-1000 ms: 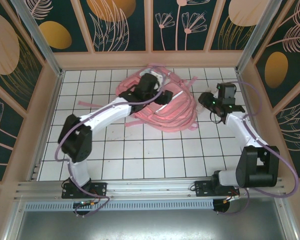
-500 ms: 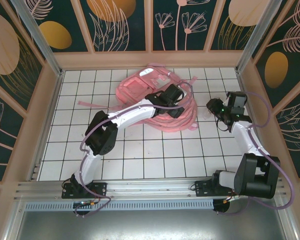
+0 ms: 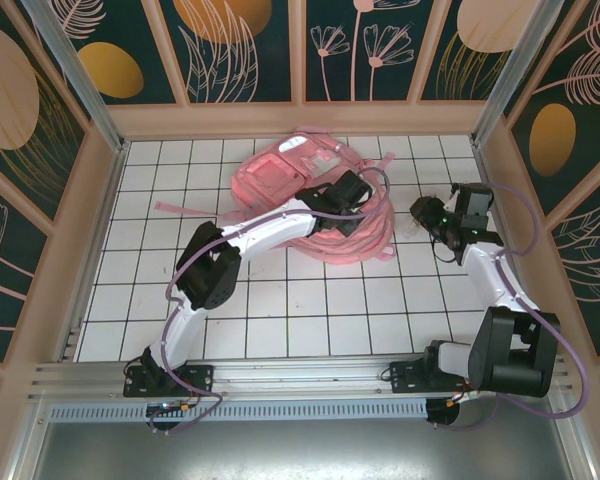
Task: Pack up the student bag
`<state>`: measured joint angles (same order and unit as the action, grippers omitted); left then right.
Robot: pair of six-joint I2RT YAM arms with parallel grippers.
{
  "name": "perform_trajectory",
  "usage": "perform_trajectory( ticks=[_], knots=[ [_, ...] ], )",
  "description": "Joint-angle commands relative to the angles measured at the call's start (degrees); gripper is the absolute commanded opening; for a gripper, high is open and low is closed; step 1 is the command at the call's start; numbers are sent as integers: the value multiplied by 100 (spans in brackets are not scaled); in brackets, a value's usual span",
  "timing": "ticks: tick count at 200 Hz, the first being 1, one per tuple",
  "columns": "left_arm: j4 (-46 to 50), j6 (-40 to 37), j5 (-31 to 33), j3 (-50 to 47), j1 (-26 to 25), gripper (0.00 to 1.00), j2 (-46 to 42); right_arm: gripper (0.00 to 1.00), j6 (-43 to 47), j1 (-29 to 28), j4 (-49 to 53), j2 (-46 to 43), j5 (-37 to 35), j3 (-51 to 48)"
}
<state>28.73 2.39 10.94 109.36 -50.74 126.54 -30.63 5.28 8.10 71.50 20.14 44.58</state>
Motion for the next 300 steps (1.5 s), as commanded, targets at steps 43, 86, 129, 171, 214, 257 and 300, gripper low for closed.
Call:
perform_trajectory(
  ticks=[43,86,129,171,214,257,300],
  knots=[
    [-947,1197,-846,-669,639,0,-1317,45,-724,-842,-836,267,373,126],
    [-1778,1604,-1342,-1435,857,0,-1764,44,-1711,-1470,-1938,978,738,317],
    [-2107,1793,-1484,-1672,866,0,-1782,44,-2722,-1993,-2942,1797,974,502],
    [-2322,1936,-1672,-1766,864,0,-1799,46,-3384,-2419,-3521,2251,1004,701],
    [-2484,1980,-1563,-1957,885,0,-1988,82,-3109,-2472,-2769,2248,853,1009],
    [-2584,2046,-1531,-2077,952,0,-2126,83,-2830,-2426,-2348,1918,580,832],
    [-2679,2230,-1810,-2124,954,0,-2035,52,-2422,-2442,-1961,1715,407,754]
  ],
)
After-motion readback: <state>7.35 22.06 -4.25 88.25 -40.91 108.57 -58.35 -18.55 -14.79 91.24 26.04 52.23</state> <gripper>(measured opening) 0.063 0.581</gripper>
